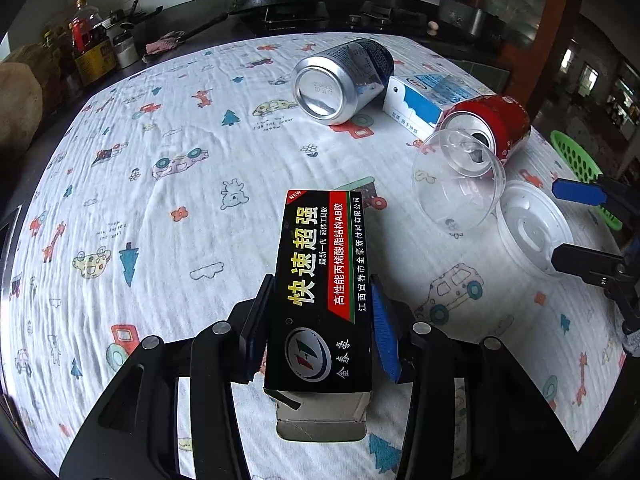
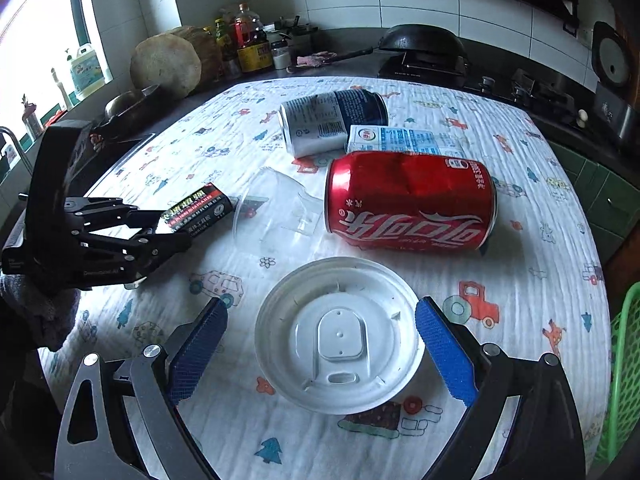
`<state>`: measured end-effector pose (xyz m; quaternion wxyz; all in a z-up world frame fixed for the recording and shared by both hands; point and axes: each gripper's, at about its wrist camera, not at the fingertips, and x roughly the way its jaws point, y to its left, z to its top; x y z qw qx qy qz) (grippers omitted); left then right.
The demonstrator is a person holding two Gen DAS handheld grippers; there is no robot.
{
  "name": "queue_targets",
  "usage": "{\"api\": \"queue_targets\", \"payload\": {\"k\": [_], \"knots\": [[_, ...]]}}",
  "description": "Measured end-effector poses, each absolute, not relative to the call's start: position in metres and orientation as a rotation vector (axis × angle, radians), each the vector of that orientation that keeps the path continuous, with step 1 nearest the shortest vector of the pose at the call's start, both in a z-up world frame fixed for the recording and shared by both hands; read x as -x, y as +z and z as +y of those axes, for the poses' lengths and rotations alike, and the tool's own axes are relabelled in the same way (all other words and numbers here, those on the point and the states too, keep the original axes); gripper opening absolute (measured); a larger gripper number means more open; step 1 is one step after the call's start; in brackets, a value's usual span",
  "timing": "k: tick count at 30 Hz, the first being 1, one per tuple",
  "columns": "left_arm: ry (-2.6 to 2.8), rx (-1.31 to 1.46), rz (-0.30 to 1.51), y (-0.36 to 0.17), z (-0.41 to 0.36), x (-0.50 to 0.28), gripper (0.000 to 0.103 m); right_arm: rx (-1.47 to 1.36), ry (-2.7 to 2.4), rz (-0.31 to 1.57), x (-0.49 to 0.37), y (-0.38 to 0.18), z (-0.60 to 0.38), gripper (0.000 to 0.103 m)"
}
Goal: Collect trash
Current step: 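Grasp the black glue box with the left tool while the right tool approaches the white lid, then close the right tool on the rim of the white plastic lid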
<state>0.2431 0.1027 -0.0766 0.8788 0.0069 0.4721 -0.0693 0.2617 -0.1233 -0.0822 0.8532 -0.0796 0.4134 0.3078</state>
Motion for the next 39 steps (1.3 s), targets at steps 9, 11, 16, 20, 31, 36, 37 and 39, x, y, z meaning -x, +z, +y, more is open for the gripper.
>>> {"api": "queue_targets", "payload": {"k": [9, 11, 16, 20, 31, 36, 37, 39], "knots": [[-0.157, -0.019, 0.986, -0.078, 0.102, -0.245, 0.045, 0.176, 0.632, 0.893, -0.268, -0.095, -0.119, 0.094], [-0.159, -0.019, 0.986, -0.078, 0.101, -0.245, 0.045, 0.180, 0.623, 0.891, -0.267, -0.095, -0.119, 0.094], [-0.161, -0.020, 0.987, -0.078, 0.101, -0.245, 0.046, 0.164, 0.613, 0.878, -0.264, -0.092, -0.127, 0.095], [-0.162, -0.018, 0.985, -0.079, 0.101, -0.245, 0.046, 0.149, 0.609, 0.869, -0.260, -0.091, -0.132, 0.095], [-0.166, -0.014, 0.984, -0.078, 0.102, -0.245, 0.046, 0.101, 0.589, 0.860, -0.249, -0.090, -0.146, 0.096], [-0.166, -0.014, 0.980, -0.078, 0.101, -0.244, 0.046, 0.083, 0.605, 0.886, -0.251, -0.097, -0.144, 0.096], [-0.166, -0.013, 0.980, -0.078, 0.101, -0.244, 0.046, 0.086, 0.605, 0.886, -0.252, -0.097, -0.142, 0.096], [-0.167, -0.012, 0.982, -0.078, 0.101, -0.244, 0.046, 0.086, 0.602, 0.892, -0.254, -0.099, -0.139, 0.096]]}}
